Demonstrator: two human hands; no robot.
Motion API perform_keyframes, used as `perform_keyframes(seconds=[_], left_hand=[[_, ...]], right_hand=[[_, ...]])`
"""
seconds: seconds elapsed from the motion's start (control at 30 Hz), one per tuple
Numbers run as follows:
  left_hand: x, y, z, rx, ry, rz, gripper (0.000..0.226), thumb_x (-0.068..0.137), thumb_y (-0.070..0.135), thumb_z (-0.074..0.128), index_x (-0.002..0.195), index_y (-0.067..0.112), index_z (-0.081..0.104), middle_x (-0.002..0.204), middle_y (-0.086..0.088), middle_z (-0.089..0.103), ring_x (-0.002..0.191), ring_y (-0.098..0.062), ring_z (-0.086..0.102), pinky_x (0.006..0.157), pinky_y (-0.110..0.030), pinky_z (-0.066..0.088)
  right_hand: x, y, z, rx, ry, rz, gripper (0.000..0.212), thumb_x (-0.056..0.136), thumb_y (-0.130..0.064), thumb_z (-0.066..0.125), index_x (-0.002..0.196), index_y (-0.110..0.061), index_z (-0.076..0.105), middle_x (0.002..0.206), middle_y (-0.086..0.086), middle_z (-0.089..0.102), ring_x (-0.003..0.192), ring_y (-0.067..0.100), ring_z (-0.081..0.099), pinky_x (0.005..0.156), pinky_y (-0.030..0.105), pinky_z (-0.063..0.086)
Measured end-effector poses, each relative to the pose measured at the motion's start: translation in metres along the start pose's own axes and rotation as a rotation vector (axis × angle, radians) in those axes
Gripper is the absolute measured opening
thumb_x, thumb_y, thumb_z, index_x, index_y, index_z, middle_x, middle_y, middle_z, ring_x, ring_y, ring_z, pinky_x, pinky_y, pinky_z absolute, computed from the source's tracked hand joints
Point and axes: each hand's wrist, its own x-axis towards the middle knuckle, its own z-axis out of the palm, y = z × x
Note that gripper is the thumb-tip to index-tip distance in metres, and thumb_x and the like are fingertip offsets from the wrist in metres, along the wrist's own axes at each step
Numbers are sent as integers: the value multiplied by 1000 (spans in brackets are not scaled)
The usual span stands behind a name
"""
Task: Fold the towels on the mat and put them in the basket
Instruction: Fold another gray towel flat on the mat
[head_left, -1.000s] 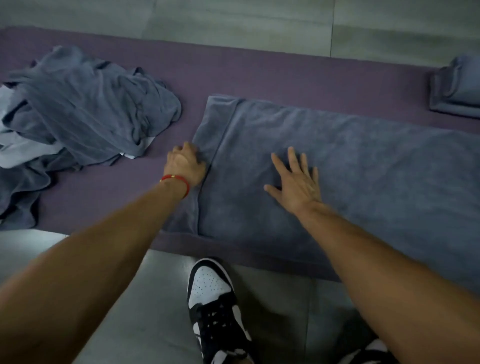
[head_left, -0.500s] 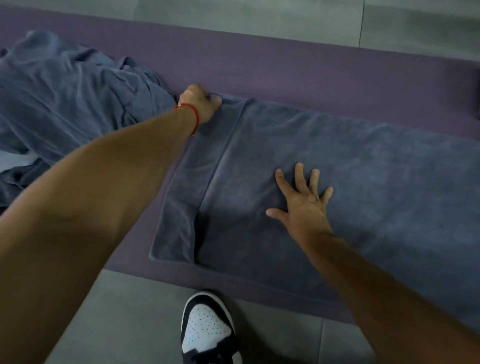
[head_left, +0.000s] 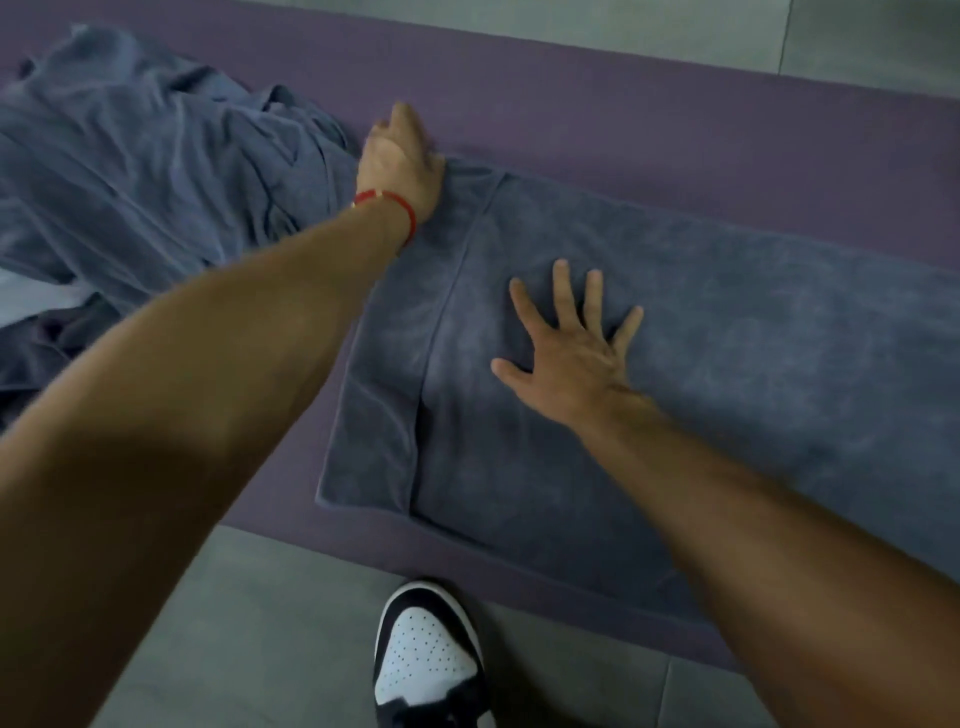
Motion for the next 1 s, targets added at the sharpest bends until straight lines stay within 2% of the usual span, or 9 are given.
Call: perform_keyframes(seconds=[0.13, 0.2, 0.3, 0.47, 0.63, 0.73, 0.83, 0.9, 1.0], left_hand=[[-96, -33, -4, 74, 147, 250, 27, 85, 14, 45, 107, 8, 59, 106, -17, 55, 95, -37, 51, 83, -44, 42], [-161, -57, -6, 59, 150, 213, 28, 84, 11, 47, 108, 11, 62, 104, -16, 55, 91, -37, 51, 79, -47, 43], [-241, -87, -6, 40, 146, 95, 29, 86, 4, 53, 114, 8, 59, 105, -17, 53, 87, -38, 51, 76, -47, 45], [-295, -111, 7, -3, 31, -273, 34, 88, 13, 63, 120, 9, 54, 104, -17, 52, 90, -38, 53, 80, -46, 48], [-292, -112, -3, -149, 24, -479, 35, 86, 15, 73, 115, 10, 55, 91, 2, 59, 83, -22, 57, 73, -27, 39], [-287, -122, -14, -99, -6, -517, 13, 84, 10, 72, 96, 14, 68, 83, -1, 64, 81, -21, 64, 71, -23, 40], [-288, -135, -21, -81, -31, -535, 27, 82, 0, 64, 71, 25, 65, 77, -10, 70, 80, -31, 70, 74, -33, 51], [-290, -135, -24, -100, -74, -541, 29, 86, 5, 63, 70, 29, 61, 75, -8, 68, 78, -30, 69, 74, -35, 53], [-290, -134, -23, -138, -88, -499, 13, 91, 34, 65, 87, 22, 63, 84, -3, 66, 82, -26, 64, 78, -36, 53]], right_hand=[[-2, 2, -2, -34, -51, 22, 86, 90, -74, 40, 155, -47, -10, 163, -1, -29, 149, 37, -27, 110, 78, -3], [1, -4, -16, -51, 42, 44, 72, 93, -67, 43, 155, -41, 17, 166, 6, 2, 151, 40, 0, 110, 77, 8], [20, -17, -37, -33, 355, 5, 48, 96, -51, 48, 132, -21, 54, 137, 10, 46, 130, 35, 37, 107, 66, 29], [92, -30, -61, 24, 352, -120, 46, 102, -33, 47, 145, -18, 39, 150, 9, 38, 135, 34, 37, 107, 55, 34], [139, -36, -71, -21, 346, -26, 39, 106, -32, 42, 139, -13, 44, 141, 17, 45, 131, 38, 38, 103, 55, 37], [155, -32, -79, 74, 358, -12, 30, 102, -28, 52, 128, -16, 58, 137, 14, 51, 131, 35, 43, 105, 50, 40], [168, -23, -93, 259, 320, 63, 22, 91, -25, 66, 112, -23, 70, 125, 6, 66, 121, 29, 59, 103, 42, 49], [172, -22, -98, 243, 287, 53, 23, 88, -27, 69, 111, -24, 69, 123, 7, 67, 119, 29, 60, 102, 43, 50], [154, -37, -92, -2, 376, -68, 33, 93, -30, 64, 123, -19, 59, 135, 11, 51, 128, 36, 45, 103, 51, 40]])
